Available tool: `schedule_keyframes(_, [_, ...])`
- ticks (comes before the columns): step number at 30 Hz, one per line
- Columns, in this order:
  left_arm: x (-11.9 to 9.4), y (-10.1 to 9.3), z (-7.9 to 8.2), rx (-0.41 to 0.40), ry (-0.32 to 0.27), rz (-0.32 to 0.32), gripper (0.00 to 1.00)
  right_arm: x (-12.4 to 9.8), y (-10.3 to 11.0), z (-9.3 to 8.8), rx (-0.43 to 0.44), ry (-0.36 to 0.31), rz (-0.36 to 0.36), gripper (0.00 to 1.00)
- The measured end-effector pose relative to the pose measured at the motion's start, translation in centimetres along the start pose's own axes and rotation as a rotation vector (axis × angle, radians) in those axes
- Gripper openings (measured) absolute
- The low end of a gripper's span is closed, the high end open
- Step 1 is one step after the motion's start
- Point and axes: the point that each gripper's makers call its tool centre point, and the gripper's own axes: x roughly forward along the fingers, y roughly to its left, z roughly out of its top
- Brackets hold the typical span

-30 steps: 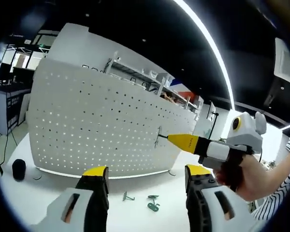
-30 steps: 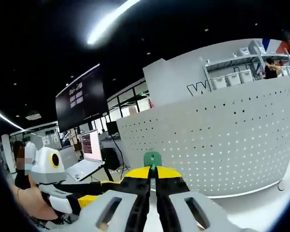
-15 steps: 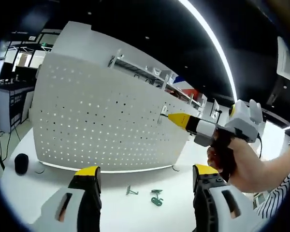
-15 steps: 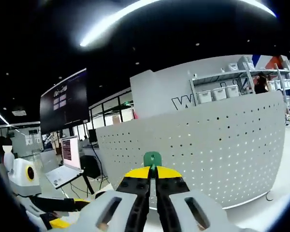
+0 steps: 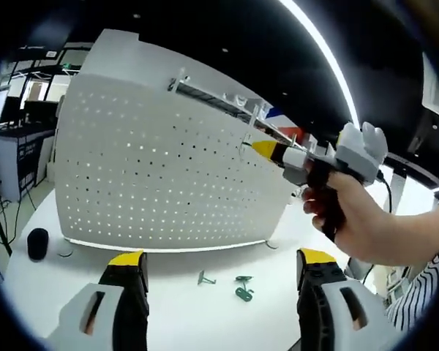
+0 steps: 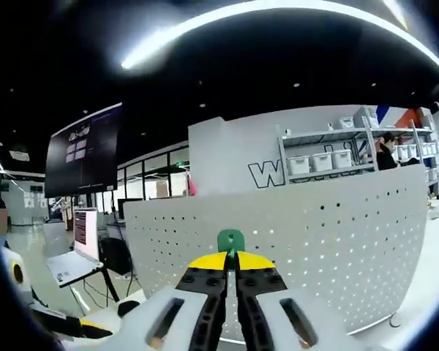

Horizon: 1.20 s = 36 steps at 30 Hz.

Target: Insert the hook assembly into the mounting plate slot until the hook locks in place.

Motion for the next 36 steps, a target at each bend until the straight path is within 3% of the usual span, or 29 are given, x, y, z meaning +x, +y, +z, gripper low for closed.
schedule_keyframes(17, [0.1, 0.8, 0.2, 0.013, 0.001, 0.019, 0.94, 3.4, -2.6, 1.5, 0.014, -0.042, -0.087, 0.0])
schedule_keyframes(36, [0.0, 1.8, 0.1, 0.041, 0.003, 0.043, 1.0, 5.8, -3.6, 1.7, 0.001, -0.055, -0.128, 0.0])
